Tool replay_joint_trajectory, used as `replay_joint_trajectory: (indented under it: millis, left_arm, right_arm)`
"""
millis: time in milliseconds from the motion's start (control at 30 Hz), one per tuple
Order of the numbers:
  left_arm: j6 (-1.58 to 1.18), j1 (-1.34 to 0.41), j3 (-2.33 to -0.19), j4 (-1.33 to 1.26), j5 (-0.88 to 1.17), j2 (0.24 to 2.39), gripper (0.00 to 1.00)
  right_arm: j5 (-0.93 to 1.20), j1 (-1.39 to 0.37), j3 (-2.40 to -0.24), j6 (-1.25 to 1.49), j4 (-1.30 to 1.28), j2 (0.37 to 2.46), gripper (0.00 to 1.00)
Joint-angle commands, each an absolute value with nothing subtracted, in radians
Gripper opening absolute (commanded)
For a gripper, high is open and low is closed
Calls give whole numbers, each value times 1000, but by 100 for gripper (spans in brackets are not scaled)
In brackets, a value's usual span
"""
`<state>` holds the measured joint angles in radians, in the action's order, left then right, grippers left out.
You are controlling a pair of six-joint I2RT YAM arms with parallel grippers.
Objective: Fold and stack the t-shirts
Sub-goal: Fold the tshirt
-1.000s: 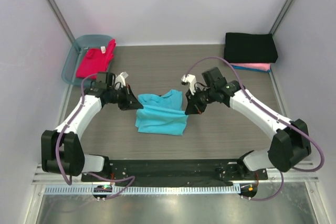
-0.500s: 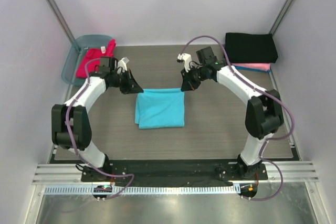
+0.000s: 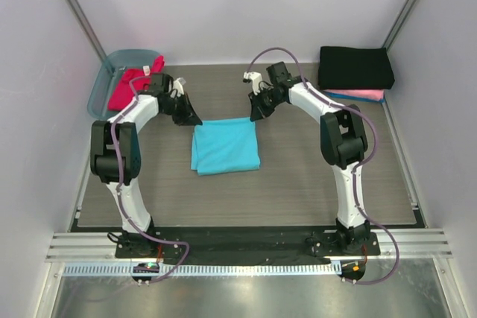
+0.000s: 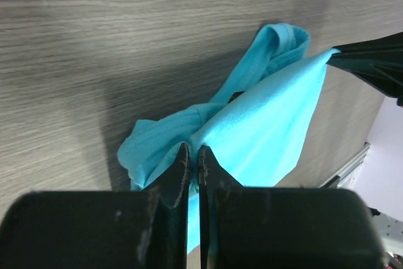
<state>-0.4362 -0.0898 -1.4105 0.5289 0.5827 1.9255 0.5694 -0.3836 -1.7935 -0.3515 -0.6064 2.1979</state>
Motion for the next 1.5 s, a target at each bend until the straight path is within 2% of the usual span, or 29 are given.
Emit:
replay_joint_trajectory:
  millis: [0,67,133,167,200,233,300,333,467,533,600,733,867,1100,1300,1467]
  left_arm:
    - [-419,-81,-1453,519,532,1934,0]
    - [-433,-81,-1454,514,494,1936,4]
    - [-445,-81,-1457,496,471,1936,18]
    - [-442,-81,-1460,492,468,1937,19]
    - [-440,-81,-1479,489,465,1940,23]
    - [-434,-81,-1489,491,460,1945,30]
    - [-427,-81,-1517,497,428,1947,34]
    - [-417,-81,-1544,511,413,1942,39]
    - [-382,-81,-1591,564,299,1885,53]
    - [-351,-81,-1600,575,310,1855,55]
    - [-286,-80,-1612,589,451,1847,54]
    - [-174,-86,-1625,705,609,1862,53]
    - [-158,-87,-1554,735,712,1884,50]
    - [-161,-104,-1436,736,785,1916,47]
    - [-161,-130,-1407,744,744,1928,45]
    - [-158,-143,-1396,747,715,1947,45]
  right_arm:
    - [555,-379,-1873,-321,-552,2218,2]
    - [549,-379,-1906,-283,-535,2236,2]
    - [543,-379,-1928,-265,-519,2250,5]
    - [529,-379,-1939,-261,-512,2250,9]
    - [520,-380,-1942,-256,-503,2252,15]
    - [505,-379,-1945,-255,-503,2246,31]
    - [454,-379,-1939,-250,-500,2229,44]
    - [445,-376,-1933,-247,-502,2215,50]
    - [457,-339,-1847,-198,-500,2093,57]
    - [515,-295,-1810,-135,-502,2068,58]
    - [586,-253,-1767,-77,-517,2059,60]
    - [896,-138,-1753,53,-551,2104,65]
    - [1121,-118,-1741,160,-549,2170,67]
    - [1207,-115,-1767,181,-558,2258,67]
    - [1224,-127,-1741,189,-561,2290,68]
    - [1083,-144,-1758,48,-658,2302,64]
